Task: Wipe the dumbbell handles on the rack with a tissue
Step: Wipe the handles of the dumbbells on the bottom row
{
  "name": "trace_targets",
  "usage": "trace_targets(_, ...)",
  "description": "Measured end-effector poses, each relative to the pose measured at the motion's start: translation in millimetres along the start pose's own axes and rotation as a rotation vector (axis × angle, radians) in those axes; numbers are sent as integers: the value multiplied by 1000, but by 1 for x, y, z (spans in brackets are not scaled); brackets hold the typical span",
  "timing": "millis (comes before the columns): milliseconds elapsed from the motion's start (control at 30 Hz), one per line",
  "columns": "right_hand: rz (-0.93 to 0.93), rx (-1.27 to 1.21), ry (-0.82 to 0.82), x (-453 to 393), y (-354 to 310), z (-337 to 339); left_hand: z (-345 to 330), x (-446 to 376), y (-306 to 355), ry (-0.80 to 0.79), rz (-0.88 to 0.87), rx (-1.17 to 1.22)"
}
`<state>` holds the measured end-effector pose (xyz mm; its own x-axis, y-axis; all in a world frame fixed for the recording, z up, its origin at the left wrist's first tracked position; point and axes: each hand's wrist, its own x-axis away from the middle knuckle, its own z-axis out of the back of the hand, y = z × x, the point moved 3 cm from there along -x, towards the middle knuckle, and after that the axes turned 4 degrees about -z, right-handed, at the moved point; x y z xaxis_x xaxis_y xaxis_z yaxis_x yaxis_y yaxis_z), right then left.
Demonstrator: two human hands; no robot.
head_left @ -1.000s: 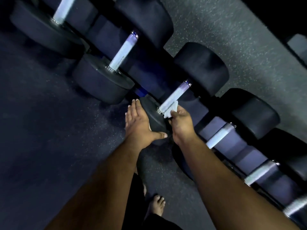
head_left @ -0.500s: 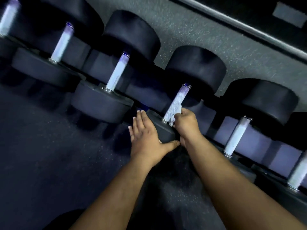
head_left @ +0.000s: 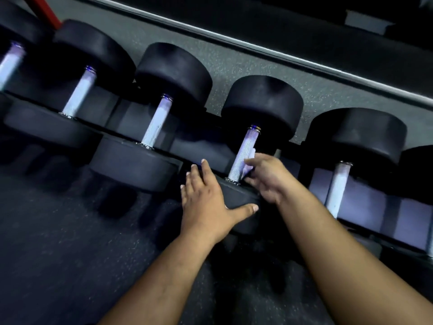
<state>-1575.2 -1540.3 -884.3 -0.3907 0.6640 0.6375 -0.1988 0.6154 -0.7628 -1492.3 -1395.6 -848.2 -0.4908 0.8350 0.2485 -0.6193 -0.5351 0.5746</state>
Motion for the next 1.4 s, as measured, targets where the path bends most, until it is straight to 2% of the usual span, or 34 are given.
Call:
trace_targets(133,100,-412,153,-19,-26,-6,-1,-1,2,9,13,-7)
trace_targets(200,106,-250,105,-21,-15,-10,-2,-1,1,15,16,-5)
trace_targets(267,-1,-57,-31,-15,2,-9,-2,-1,0,20,16,-3)
trace_targets(300,-38,-45,-60,-14,5,-7,-2,-1,0,23,19,-4)
trace_targets(433,91,-446,147,-21,-24,-11,-2,-1,0,23,18,-8)
trace_targets(500,123,-325,156,-17,-18,-14,-2,0,0,19,16,0)
trace_targets(567,51,-81,42,-7,-1,-8,-2,0,0,19,15,6)
trace_targets(633,24,26,-16,1,3,1,-2,-1,1,17,19,1)
trace_targets(800,145,-257,178,-14,-21,-7,-3,-1,1,18,27,-1)
trace_targets(933,67,131,-5,-3,1,-2,-3,-1,-1,14,20,2)
trace_targets(1000,83,186,-28,2,3,4,-3,-2,-1,18,21,-2)
trace_targets(1067,266,290,116,-3,-7,9,-4,-2,-1,27,22,0)
trace_targets(1133,547,675,269,-1,-17,11,-4,-2,-2,31,19,6)
trace_targets(1167,673,882,284,3,-16,12,-4,-1,-2,25,12,5)
trace_targets(1200,778,1060,208,7,-13,11,-4,-1,-3,22,9,10)
trace_targets(1300,1032,1555,-197,9,-6,16,-3,-1,-3,19,6,16)
trace_targets(1333,1107,1733,-220,2,-11,19,-4,-2,-3,21,6,11)
trace_targets(1400,1130,1948,-69,-8,-26,23,-4,-2,-3,23,3,4)
